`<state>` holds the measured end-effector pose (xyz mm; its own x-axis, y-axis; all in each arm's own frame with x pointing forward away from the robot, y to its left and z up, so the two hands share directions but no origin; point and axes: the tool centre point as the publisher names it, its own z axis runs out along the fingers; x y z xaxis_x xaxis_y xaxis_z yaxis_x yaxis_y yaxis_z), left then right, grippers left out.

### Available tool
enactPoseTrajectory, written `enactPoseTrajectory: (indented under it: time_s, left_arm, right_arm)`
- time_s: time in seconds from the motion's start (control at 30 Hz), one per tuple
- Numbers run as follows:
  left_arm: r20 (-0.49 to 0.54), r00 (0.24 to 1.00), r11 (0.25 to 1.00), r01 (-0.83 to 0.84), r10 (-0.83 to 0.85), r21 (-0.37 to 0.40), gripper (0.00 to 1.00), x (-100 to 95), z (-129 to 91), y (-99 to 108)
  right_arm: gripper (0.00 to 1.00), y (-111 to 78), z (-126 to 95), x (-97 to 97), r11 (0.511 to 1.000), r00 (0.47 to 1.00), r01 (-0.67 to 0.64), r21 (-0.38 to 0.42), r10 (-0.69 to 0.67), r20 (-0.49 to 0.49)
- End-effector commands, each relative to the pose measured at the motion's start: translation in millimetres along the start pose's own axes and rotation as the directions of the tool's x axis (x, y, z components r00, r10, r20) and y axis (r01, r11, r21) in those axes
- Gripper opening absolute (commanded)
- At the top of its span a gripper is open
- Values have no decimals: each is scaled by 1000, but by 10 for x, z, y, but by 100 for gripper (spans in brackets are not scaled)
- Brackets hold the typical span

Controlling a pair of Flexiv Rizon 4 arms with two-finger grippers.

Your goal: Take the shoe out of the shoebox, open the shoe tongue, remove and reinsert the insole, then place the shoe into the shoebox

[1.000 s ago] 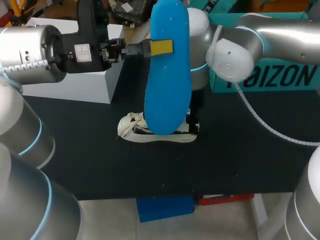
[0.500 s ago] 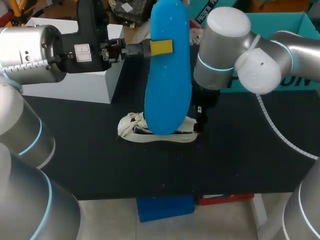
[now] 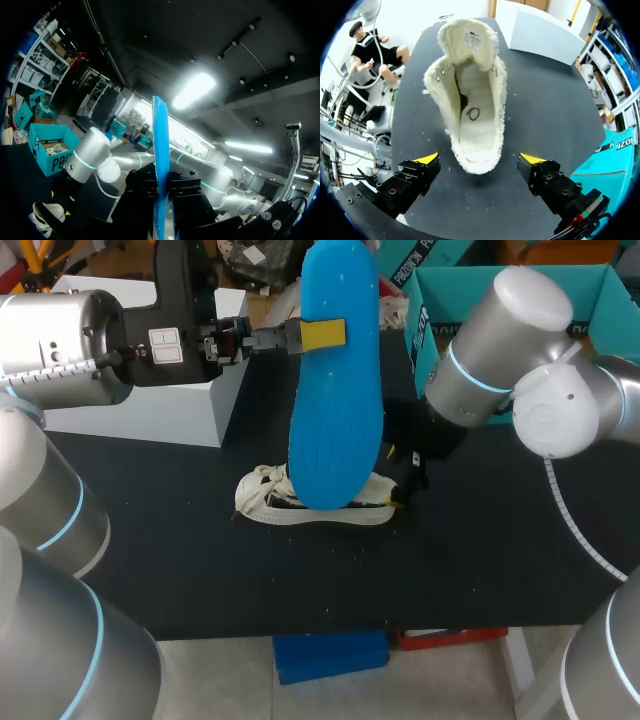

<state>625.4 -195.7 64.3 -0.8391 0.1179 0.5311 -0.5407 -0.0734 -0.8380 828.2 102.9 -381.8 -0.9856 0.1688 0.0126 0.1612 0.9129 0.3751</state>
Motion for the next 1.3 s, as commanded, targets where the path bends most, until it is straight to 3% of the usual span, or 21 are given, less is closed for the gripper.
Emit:
enactPoseTrajectory:
  time_s: [0.03, 0.3, 0.7, 1.3]
  left_arm:
    - [3, 1000, 1000, 1, -1, -3, 0, 5, 5, -2]
    - [3, 1000, 1000, 1, -1, -3, 0, 5, 5, -2]
    - [3, 1000, 1000, 1, -1, -3, 0, 5, 5, -2]
    - [3, 1000, 1000, 1, -1, -3, 0, 5, 5, -2]
  right_arm:
    - [100, -69, 2, 41, 972, 1000, 3, -236, 0, 9]
    - [100, -88, 23, 16, 958, 1000, 2, -285, 0, 8]
    - [100, -145, 165, -101, 898, 1000, -25, -439, 27, -2]
    - [100, -240, 187, -147, 890, 999, -38, -454, 44, 3]
